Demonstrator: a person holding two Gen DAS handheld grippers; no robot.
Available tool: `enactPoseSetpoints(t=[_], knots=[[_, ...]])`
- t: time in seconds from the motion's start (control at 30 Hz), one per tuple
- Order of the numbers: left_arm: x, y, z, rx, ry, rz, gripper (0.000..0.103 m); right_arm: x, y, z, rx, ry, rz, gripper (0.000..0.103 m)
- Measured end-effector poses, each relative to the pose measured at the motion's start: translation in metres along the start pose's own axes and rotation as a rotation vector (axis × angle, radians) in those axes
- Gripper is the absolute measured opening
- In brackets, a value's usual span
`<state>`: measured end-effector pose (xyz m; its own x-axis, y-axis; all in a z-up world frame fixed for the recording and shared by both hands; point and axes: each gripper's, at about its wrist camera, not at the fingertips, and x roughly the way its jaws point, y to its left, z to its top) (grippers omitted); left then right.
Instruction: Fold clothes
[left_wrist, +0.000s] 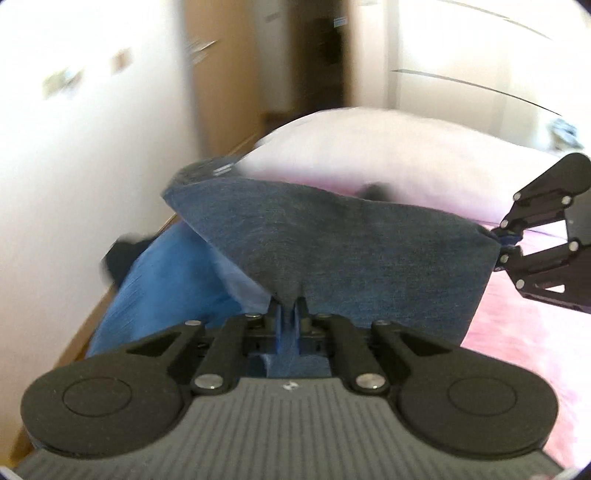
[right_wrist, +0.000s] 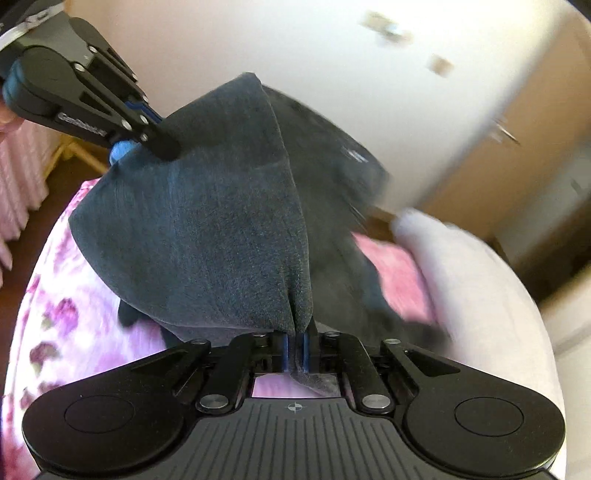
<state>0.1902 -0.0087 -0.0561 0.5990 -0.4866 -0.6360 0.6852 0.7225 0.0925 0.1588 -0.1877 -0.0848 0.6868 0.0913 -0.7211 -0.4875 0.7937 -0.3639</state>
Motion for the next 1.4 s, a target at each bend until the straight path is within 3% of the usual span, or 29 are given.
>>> enactPoseSetpoints(t=[0.17,0.3,0.4,0.5,0.53,0.63,0.7,0.77,0.8,0.83,0.93,1.13,1.23,1.4], knots=[[-0.042,-0.151,0.002,0.168,-0.058,-0.199,0.000,-0.114,-0.017,-0.124,0.229,0.066,-0.105,0.005],[-0.053,-0.276,-0.019,0.262,-0.014,-0.384,0.000,-0.195,-0.005,-0.219,0.358,0.132,-0.178,0.004],[-0.046,-0.343,-0.042,0.325,0.066,-0.454,0.004,-0.228,0.004,-0.290,0.468,0.227,-0.218,0.004],[-0.044,-0.374,-0.063,0.363,0.130,-0.469,0.010,-0.242,0.007,-0.355,0.585,0.345,-0.243,0.005],[-0.041,-0.377,-0.068,0.376,0.150,-0.455,0.019,-0.246,0.008,-0.376,0.624,0.385,-0.251,0.005],[-0.018,-0.371,-0.073,0.370,0.199,-0.384,0.027,-0.243,0.011,-0.415,0.689,0.511,-0.193,0.009],[-0.007,-0.356,-0.076,0.341,0.229,-0.336,0.036,-0.241,0.016,-0.418,0.716,0.531,-0.179,0.015],[0.012,-0.329,-0.075,0.301,0.253,-0.287,0.043,-0.237,0.021,-0.403,0.694,0.524,-0.189,0.036],[0.026,-0.314,-0.073,0.281,0.263,-0.262,0.048,-0.236,0.022,-0.393,0.688,0.507,-0.181,0.051],[0.040,-0.298,-0.070,0.262,0.274,-0.237,0.055,-0.222,0.027,-0.388,0.690,0.482,-0.164,0.055],[0.081,-0.252,-0.064,0.229,0.287,-0.180,0.067,-0.199,0.033,-0.351,0.657,0.422,-0.093,0.056],[0.192,-0.152,-0.042,0.165,0.316,-0.133,0.076,-0.103,0.003,-0.287,0.621,0.384,-0.042,0.061],[0.258,-0.121,-0.033,0.150,0.345,-0.126,0.078,-0.048,-0.022,-0.262,0.654,0.387,-0.038,0.063],[0.343,-0.096,-0.033,0.223,0.362,-0.141,0.079,0.034,-0.061,-0.243,0.680,0.416,-0.045,0.067]])
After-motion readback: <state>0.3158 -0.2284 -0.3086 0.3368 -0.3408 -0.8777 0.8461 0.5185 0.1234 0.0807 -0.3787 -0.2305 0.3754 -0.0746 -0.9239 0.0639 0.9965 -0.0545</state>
